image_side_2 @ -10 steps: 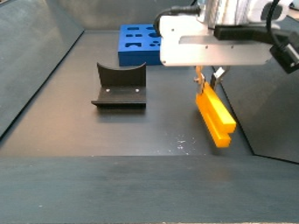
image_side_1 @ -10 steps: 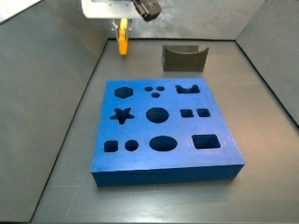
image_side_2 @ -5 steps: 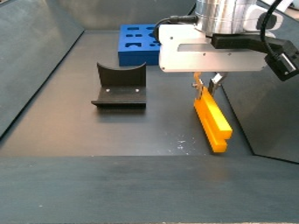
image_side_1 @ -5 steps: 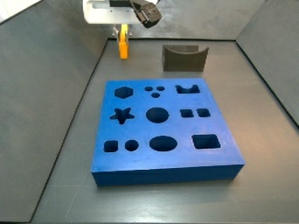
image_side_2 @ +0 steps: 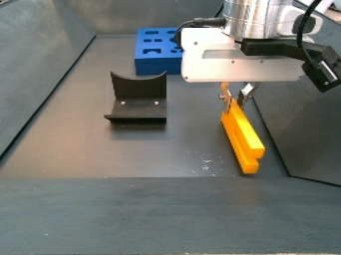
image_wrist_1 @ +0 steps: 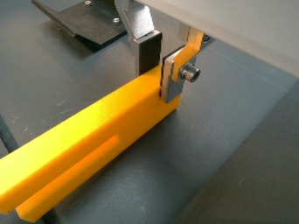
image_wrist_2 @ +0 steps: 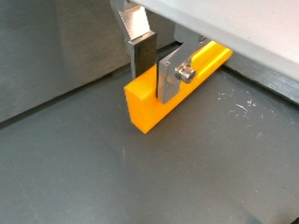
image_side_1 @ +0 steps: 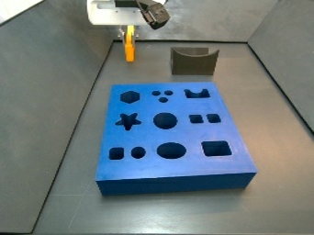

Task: Pick up the double-square object. Move up. Rotate the double-square object. Place the double-square object on the fixture. Regrasp the double-square object. Move to above the board. Insert the double-square object.
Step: Rotate the double-square object.

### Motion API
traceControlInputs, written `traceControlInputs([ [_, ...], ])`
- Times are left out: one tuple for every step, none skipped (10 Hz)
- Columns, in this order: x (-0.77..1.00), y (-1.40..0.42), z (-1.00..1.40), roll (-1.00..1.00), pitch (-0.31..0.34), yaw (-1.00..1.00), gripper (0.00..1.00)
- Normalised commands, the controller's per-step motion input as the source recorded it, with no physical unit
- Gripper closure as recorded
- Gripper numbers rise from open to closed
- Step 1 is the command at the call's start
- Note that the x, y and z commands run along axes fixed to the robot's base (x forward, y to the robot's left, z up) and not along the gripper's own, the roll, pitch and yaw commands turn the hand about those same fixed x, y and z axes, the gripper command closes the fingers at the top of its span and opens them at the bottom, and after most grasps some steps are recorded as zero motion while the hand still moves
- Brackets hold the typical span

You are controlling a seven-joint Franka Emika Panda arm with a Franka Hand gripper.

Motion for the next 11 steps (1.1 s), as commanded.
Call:
traceControlInputs([
  [0.04, 0.00, -0.70, -0.09, -0.024, 0.02, 1.00],
  [0.04, 0.00, -0.70, -0.09, -0.024, 0.02, 1.00],
  [0.04, 0.00, -0.70, -0.09, -0.024, 0.02, 1.00],
  [0.00, 0.00, 0.00, 0.00, 0.000, 0.00, 0.00],
  [0.00, 0.00, 1.00, 0.00, 0.000, 0.00, 0.00],
  [-0.01, 0.00, 1.00, 0.00, 0.010, 0.00, 0.00],
  [-0.03, 0.00, 1.00, 0.01, 0.044, -0.01, 0.00],
  [-0.02, 0.01, 1.00, 0.02, 0.059, -0.02, 0.00],
  [-0.02, 0.01, 0.97, 0.04, 0.069, -0.02, 0.00],
  [-0.03, 0.01, 0.90, 0.04, 0.070, -0.03, 0.00],
  [-0.03, 0.01, 0.76, 0.06, 0.066, -0.02, 0.00],
])
